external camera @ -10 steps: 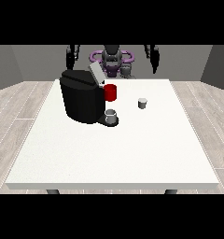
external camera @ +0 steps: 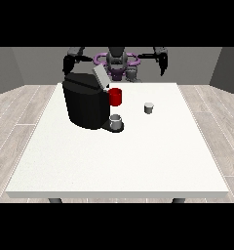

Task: Insert the coffee pod into the coffee machine and close the lid

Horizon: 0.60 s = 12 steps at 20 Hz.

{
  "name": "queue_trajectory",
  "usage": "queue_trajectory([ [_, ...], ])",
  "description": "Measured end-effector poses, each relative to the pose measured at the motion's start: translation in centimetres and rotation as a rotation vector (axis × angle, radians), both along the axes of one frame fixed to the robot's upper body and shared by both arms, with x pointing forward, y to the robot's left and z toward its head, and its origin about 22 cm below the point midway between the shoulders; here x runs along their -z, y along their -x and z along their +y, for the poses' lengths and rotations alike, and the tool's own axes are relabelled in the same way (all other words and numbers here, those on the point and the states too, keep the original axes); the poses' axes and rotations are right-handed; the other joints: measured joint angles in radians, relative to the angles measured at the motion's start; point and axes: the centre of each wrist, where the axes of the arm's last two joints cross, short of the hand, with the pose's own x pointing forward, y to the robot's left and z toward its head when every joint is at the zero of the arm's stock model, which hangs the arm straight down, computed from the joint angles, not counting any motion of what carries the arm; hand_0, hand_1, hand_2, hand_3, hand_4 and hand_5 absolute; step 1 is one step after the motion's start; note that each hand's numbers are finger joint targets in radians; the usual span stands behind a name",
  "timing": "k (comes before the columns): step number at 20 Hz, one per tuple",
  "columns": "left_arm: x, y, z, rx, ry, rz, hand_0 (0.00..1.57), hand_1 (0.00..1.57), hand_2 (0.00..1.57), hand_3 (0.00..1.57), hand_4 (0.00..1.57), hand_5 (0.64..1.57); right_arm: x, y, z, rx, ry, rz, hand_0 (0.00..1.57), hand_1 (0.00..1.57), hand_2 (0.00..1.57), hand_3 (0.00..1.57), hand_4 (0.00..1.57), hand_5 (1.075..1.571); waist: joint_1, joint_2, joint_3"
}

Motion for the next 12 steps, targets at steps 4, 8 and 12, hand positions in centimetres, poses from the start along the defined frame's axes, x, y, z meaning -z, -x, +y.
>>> queue_trajectory([
  [4, -1.2, -2.2, 2.3, -0.013, -0.064, 0.015, 0.00, 0.00, 0.00, 0.00, 0.00, 1.571, -1.0, -0.6, 0.8, 0.004, -0.020, -0.069, 0.00, 0.00, 0.00, 0.00, 0.22, 1.571, -0.040, 0.036, -0.0010],
  [8, -1.8, -4.4, 4.1, -0.028, -0.089, 0.063, 0.00, 0.00, 0.00, 0.00, 0.00, 1.571, -1.8, -1.0, 1.9, -0.011, -0.020, -0.115, 0.00, 0.00, 0.00, 0.00, 0.17, 1.571, -0.079, 0.071, -0.0014],
  [12, -1.7, -6.0, 5.3, -0.047, -0.130, 0.103, 0.00, 0.00, 0.00, 0.00, 0.00, 1.571, -2.9, -1.4, 3.1, -0.030, -0.026, -0.146, 0.00, 0.00, 0.00, 0.00, 0.23, 1.571, -0.106, 0.109, -0.0017],
])
